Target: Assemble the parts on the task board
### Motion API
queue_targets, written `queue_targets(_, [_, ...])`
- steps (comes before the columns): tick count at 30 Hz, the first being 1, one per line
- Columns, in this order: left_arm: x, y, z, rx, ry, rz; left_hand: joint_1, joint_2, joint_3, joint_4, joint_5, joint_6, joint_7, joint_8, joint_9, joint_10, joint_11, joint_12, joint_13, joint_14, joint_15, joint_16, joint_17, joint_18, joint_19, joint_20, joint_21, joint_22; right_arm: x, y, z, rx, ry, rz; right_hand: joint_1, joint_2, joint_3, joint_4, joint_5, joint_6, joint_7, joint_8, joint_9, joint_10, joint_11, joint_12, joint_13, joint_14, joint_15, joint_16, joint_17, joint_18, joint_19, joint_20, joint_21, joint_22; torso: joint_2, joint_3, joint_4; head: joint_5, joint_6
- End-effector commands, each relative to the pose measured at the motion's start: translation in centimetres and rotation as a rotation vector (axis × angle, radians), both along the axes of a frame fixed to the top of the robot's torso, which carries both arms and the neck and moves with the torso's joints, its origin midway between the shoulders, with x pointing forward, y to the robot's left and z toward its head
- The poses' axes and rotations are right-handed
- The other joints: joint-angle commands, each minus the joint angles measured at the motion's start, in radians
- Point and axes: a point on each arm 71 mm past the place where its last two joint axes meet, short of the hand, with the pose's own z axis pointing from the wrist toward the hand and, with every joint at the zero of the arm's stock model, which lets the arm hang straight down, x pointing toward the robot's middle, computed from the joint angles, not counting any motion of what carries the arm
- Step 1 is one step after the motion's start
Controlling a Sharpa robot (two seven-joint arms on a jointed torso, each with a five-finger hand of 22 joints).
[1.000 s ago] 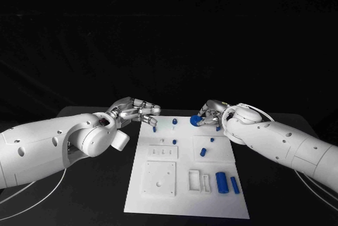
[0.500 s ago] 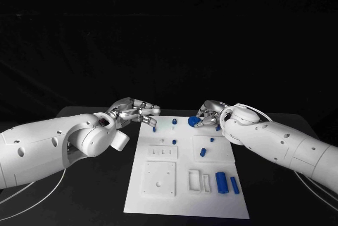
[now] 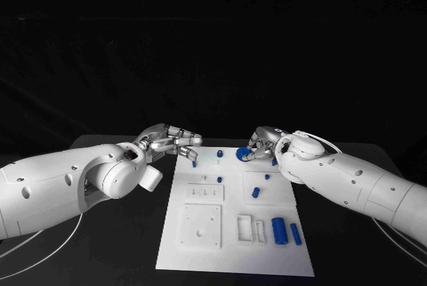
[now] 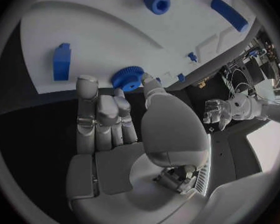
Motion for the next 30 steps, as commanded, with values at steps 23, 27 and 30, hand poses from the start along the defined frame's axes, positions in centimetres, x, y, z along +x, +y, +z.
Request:
queue_targets(23, [-0.08,-0.31,-0.04,0.012,0.004,-0.032,0.000,-0.001,0.003,0.000,0.008,0.001,0.000,0.001,0.001,-0.015,0.000,0.003,0.002,-0.002,0.003,-0.005,0.001,0.001,-0.001,0.000,0.004,-0.003,-0.42,0.53,-0.32,-0.094,-0.035,-0.060,-0.006,-0.017,0.139,-0.005,-0.075,0.063,-0.015,0.002,0.009,0.021,-0.010,0.004,0.006,0.006,-0.010,0.010,0.005,-0.013,0.045,-0.009,0.011,0.003,0.000,0.0011,-0.0012,-0.004,0.001])
queue_targets(27, [-0.10,-0.34,-0.06,0.013,0.005,-0.033,0.001,-0.001,0.004,-0.002,0.011,0.001,0.000,0.001,0.001,-0.015,0.000,0.003,0.001,-0.002,0.003,-0.005,0.000,0.001,-0.001,0.000,0.004,-0.003,-0.47,0.65,-0.23,-0.095,-0.045,-0.062,-0.003,-0.014,0.180,-0.020,-0.093,0.082,-0.021,0.002,0.009,0.029,-0.012,0.005,0.008,0.007,-0.011,0.010,0.005,-0.017,0.045,-0.010,0.016,0.004,0.001,0.0008,-0.0011,-0.004,0.002])
queue_targets(30, [-0.11,-0.34,-0.07,0.015,0.006,-0.035,0.002,0.000,0.005,-0.003,0.013,0.002,0.000,0.002,0.001,-0.015,0.000,0.003,0.002,-0.002,0.003,-0.005,0.000,0.001,-0.001,0.000,0.005,-0.003,-0.52,0.76,-0.15,-0.099,-0.055,-0.063,-0.004,-0.013,0.214,-0.045,-0.102,0.091,-0.024,0.002,0.006,0.032,-0.014,0.003,0.010,0.007,-0.012,0.010,0.003,-0.019,0.044,-0.011,0.017,0.003,0.000,0.0008,-0.0006,-0.004,0.003])
